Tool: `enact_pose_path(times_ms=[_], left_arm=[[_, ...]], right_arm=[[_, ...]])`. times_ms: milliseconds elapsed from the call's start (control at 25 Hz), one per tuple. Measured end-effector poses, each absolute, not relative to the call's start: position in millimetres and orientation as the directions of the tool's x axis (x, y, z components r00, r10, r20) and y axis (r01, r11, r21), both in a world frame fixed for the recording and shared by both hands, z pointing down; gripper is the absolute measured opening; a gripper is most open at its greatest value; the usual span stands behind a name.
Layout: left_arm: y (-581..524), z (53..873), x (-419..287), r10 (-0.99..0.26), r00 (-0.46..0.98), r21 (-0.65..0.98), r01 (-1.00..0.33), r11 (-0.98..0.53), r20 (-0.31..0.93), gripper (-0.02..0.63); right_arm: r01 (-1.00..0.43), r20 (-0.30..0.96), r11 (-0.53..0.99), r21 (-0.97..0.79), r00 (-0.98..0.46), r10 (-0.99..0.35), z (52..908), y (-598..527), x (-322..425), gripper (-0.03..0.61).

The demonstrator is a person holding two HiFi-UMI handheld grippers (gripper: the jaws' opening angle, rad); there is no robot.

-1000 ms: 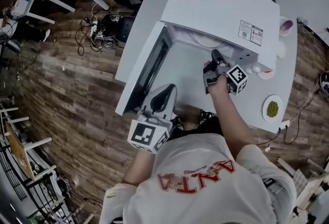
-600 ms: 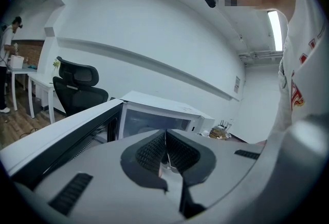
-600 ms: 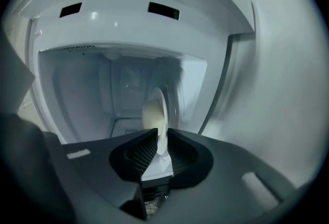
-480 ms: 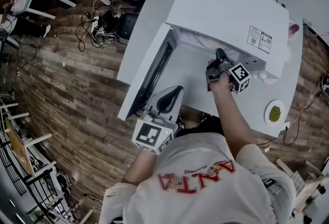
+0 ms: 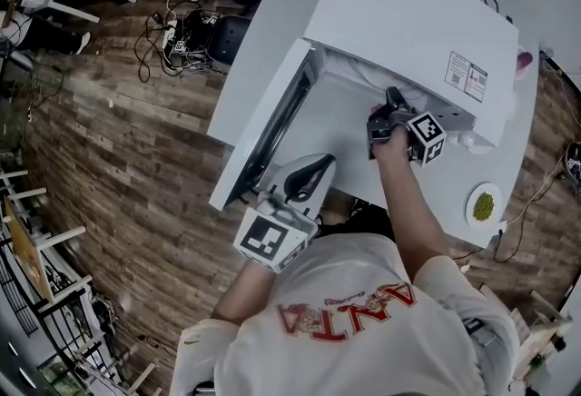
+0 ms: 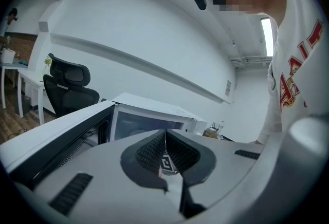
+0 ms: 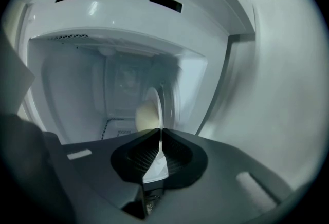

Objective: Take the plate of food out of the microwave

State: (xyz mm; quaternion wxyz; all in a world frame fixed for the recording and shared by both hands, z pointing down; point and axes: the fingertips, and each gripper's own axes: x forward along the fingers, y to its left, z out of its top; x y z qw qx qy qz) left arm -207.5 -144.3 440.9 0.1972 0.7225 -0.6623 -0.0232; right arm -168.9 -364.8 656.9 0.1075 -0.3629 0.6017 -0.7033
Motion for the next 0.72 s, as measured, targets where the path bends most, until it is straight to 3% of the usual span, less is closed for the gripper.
enact_pose_path(times_ms=[720], left_arm=[[-140.7, 441.7, -206.3, -0.964, 0.129, 0.333, -0.942, -0.046, 0.233, 0.014]], right_arm=[[-0.296, 0.385, -0.246, -0.923, -0.724, -0.572, 652.3, -353.2, -155.3, 0.016]])
